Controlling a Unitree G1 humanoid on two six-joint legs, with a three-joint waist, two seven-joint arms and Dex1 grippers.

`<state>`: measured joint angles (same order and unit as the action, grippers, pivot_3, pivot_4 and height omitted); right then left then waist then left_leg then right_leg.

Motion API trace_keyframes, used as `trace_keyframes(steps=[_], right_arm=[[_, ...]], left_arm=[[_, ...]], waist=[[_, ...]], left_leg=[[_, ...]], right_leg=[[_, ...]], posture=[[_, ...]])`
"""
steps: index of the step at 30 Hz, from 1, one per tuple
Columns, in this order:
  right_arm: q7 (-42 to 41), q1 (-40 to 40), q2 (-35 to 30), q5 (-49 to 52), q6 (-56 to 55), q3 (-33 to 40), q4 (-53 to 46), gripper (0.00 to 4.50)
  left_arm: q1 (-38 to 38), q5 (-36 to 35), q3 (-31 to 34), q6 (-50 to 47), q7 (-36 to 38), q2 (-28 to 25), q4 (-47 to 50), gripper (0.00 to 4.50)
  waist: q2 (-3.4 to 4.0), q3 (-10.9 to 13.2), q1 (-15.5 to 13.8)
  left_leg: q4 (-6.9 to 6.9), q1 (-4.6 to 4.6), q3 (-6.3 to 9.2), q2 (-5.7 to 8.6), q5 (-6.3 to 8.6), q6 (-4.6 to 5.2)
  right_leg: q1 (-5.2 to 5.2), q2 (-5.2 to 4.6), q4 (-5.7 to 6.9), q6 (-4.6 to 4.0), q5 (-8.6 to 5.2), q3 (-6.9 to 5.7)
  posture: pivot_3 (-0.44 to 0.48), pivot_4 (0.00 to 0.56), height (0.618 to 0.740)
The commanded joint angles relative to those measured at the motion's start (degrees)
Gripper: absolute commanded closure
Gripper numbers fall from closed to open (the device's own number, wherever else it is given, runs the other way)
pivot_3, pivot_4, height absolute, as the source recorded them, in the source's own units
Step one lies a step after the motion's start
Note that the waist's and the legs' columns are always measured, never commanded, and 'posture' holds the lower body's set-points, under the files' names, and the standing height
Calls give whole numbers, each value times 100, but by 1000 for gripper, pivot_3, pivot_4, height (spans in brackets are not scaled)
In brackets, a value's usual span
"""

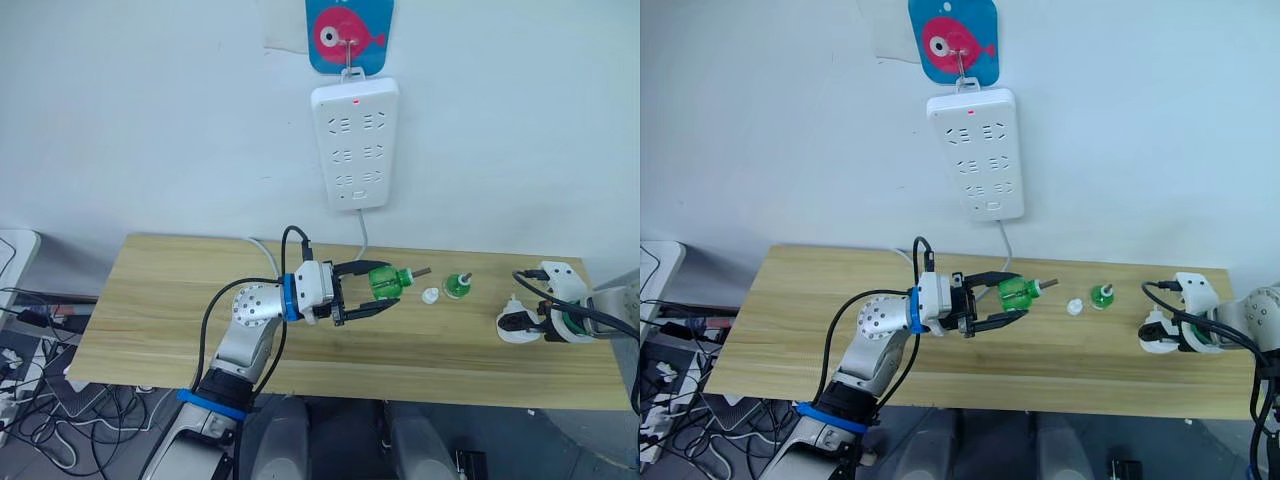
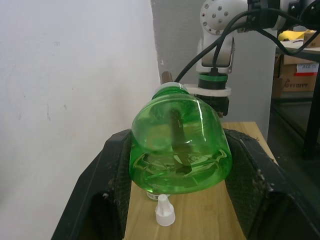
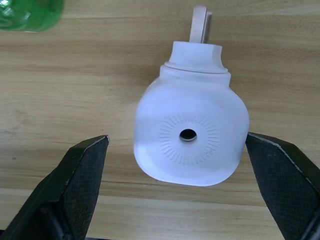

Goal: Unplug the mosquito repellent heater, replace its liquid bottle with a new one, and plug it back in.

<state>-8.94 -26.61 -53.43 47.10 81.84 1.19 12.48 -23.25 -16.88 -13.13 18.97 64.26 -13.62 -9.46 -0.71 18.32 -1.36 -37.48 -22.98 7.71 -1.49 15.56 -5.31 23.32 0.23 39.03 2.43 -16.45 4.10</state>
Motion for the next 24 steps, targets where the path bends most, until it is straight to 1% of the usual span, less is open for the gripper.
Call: trace_keyframes(steps=[1, 8, 21, 22, 24], right_arm=[[-161, -112, 53, -336, 94, 281, 57, 15], [-245, -233, 469, -792, 351, 719, 287, 15], [-636, -187, 638, -1481, 357, 731, 244, 15], [-653, -163, 656, -1528, 348, 738, 225, 15], [-662, -139, 711, -1603, 341, 799, 219, 15]], left_arm=[[32, -59, -29, 3, -14, 1, 249, 2244], [-5, -46, -52, -14, -23, 26, 251, 2244], [84, -51, -81, -67, -4, -4, 401, 2244], [87, -51, -79, -71, -8, -6, 413, 2244], [87, -45, -81, -75, -18, -4, 428, 2244]], waist=[[1, 9, 2], [1, 15, -5], [1, 15, -4], [2, 14, -5], [2, 15, -6]], left_leg=[[0, 0, 0, 0, 0, 0], [10, 0, 0, 0, 0, 0], [40, 4, -5, 0, -1, -1], [40, 4, -4, 0, -1, -1], [40, 3, -4, 0, -1, -1]], right_leg=[[0, 0, 0, 0, 0, 0], [0, -1, -3, 0, 0, -1], [10, -4, -7, 0, 0, 0], [10, -4, -7, 0, 0, 0], [10, -5, -7, 0, 0, -1]], posture=[[163, 356, 740], [169, 355, 740], [170, 353, 740], [183, 339, 740], [184, 338, 740]])
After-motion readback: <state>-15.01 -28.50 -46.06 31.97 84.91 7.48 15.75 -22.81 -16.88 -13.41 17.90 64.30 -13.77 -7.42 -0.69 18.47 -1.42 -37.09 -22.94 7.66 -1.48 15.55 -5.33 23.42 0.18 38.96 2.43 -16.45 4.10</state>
